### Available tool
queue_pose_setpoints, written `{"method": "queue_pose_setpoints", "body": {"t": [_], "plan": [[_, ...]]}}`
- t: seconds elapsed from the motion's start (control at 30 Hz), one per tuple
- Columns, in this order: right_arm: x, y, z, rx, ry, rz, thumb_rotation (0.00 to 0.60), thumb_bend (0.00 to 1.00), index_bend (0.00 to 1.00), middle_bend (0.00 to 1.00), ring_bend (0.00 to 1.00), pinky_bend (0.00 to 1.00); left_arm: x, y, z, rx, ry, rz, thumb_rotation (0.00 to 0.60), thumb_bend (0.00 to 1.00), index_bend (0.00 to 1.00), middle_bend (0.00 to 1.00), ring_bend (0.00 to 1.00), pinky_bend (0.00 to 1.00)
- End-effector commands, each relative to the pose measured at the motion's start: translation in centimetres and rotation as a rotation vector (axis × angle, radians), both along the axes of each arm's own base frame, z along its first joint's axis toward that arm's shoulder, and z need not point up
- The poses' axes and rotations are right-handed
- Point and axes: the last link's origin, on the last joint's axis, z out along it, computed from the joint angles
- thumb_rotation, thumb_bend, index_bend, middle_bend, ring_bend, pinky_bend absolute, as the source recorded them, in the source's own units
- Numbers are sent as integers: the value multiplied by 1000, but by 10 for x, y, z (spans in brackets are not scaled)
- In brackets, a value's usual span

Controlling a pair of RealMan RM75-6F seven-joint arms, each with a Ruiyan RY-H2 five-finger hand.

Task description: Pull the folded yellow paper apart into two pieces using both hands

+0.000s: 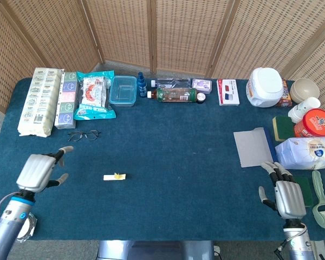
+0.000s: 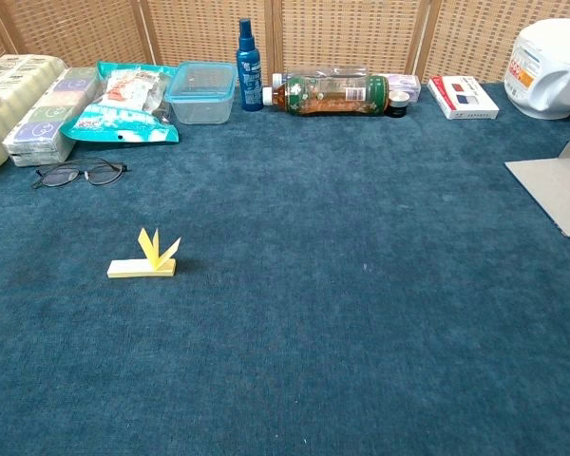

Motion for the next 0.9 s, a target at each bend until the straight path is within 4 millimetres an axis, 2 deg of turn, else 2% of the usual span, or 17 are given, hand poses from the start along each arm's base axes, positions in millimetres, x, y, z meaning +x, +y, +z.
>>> {"method": "queue_pose_setpoints", "body": {"t": [0.03, 0.2, 0.43, 0.57, 0.9], "plan": [[0, 0, -1, 3, -2, 0, 600, 470, 178, 204, 107, 188, 8, 14, -11, -52, 15, -30, 600, 153, 255, 833, 929, 904], [0, 0, -3, 8, -6, -2, 600, 470, 177, 205, 107, 188, 15, 25, -26, -114, 53, -51, 600, 152, 257, 897, 988, 961], [-2, 0, -4, 10, -6, -7, 600, 470, 177, 204, 107, 188, 19, 24, -47, -145, 66, -39, 600, 172, 340, 967, 1000, 1000], [-4, 0, -5, 13, -10, -12, 600, 470, 177, 204, 107, 188, 18, 21, -58, -155, 72, -29, 600, 226, 370, 980, 1000, 1000], [-7, 0, -7, 19, -13, -22, 600, 471, 177, 205, 107, 188, 15, 19, -81, -192, 69, 32, 600, 225, 385, 983, 1000, 1000]]}}
